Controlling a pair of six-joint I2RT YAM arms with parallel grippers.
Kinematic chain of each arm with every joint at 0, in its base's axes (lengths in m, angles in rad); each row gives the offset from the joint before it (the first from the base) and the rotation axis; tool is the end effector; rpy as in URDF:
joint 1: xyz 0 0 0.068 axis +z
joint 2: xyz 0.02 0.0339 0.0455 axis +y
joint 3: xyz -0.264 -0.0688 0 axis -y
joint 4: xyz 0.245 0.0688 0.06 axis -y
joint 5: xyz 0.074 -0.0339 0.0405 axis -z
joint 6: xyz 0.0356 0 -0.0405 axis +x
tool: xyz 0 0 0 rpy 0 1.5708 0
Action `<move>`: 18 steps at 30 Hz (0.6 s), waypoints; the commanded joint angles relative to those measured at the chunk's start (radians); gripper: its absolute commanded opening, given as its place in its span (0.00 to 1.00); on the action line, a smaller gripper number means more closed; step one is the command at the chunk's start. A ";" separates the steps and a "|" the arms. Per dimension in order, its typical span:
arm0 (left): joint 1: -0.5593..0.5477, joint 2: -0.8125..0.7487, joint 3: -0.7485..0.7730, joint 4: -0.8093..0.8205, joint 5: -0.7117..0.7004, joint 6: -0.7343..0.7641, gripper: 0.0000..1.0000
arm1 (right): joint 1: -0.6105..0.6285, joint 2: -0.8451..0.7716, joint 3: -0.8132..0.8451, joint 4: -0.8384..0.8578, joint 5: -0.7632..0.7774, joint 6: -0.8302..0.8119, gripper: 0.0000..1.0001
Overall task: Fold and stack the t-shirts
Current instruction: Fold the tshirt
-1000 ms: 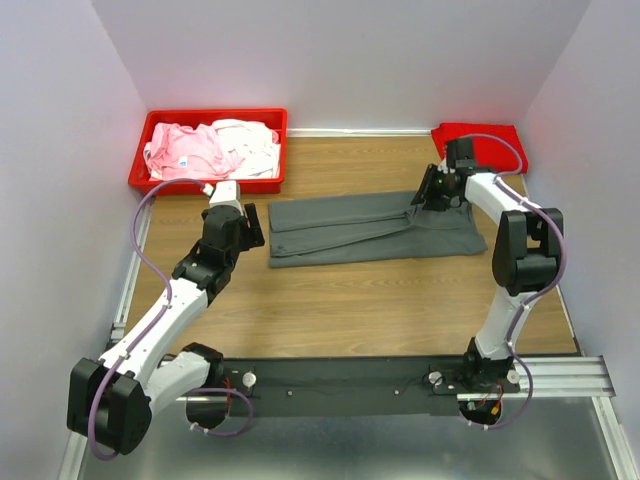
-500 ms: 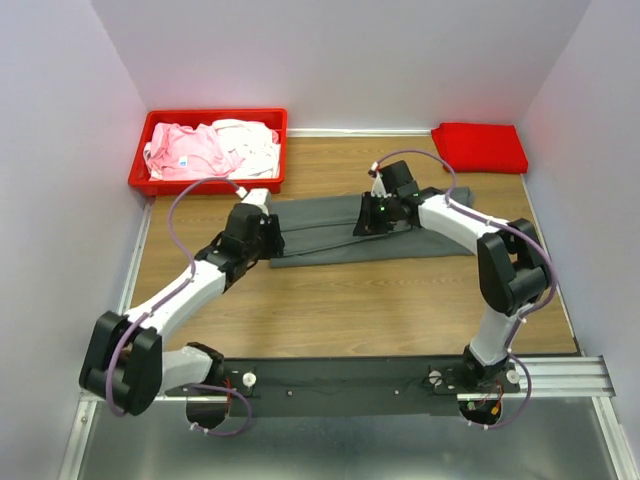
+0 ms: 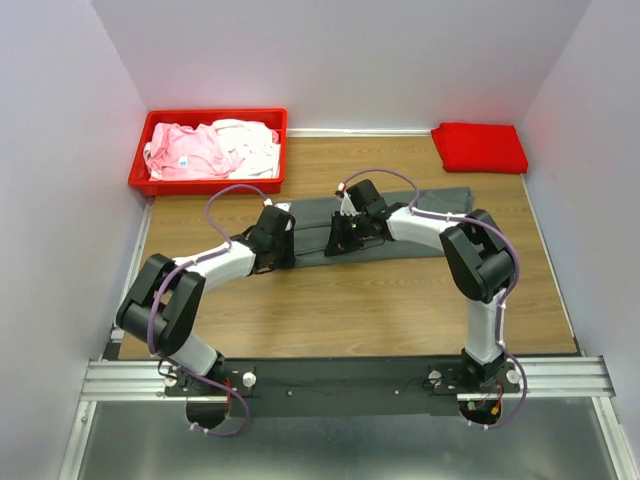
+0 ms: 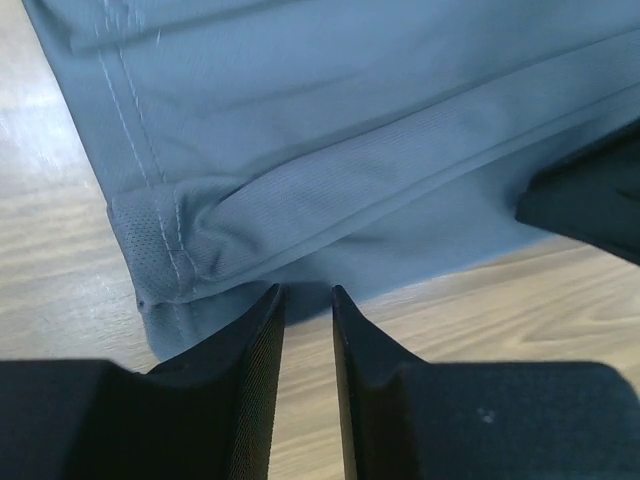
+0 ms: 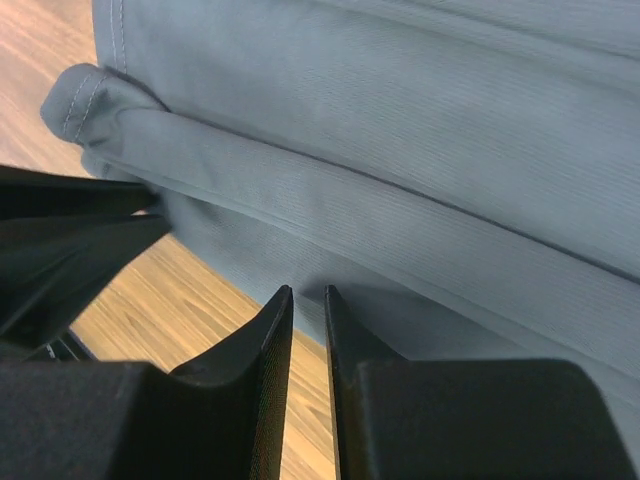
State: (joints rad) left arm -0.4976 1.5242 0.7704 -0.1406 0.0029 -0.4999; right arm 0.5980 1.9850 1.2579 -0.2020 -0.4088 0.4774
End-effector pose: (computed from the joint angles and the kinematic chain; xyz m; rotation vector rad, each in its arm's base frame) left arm 0.2601 -0.1414 0.1678 -0.0016 2.5158 -0.4264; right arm 0.3334 0.2442 0.1517 -0.3413 2.6294 0.9212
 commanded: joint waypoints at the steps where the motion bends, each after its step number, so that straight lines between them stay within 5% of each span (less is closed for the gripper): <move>1: -0.001 0.050 0.021 -0.046 -0.049 -0.022 0.33 | 0.011 0.038 0.035 0.070 -0.047 0.027 0.25; 18: -0.002 -0.028 -0.046 -0.128 -0.061 -0.034 0.33 | 0.013 0.130 0.118 0.076 0.011 0.018 0.25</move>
State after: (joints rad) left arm -0.4980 1.5326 0.7601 -0.1787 -0.0265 -0.5266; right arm 0.6071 2.0838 1.3434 -0.1421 -0.4339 0.4984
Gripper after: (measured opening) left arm 0.326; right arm 0.252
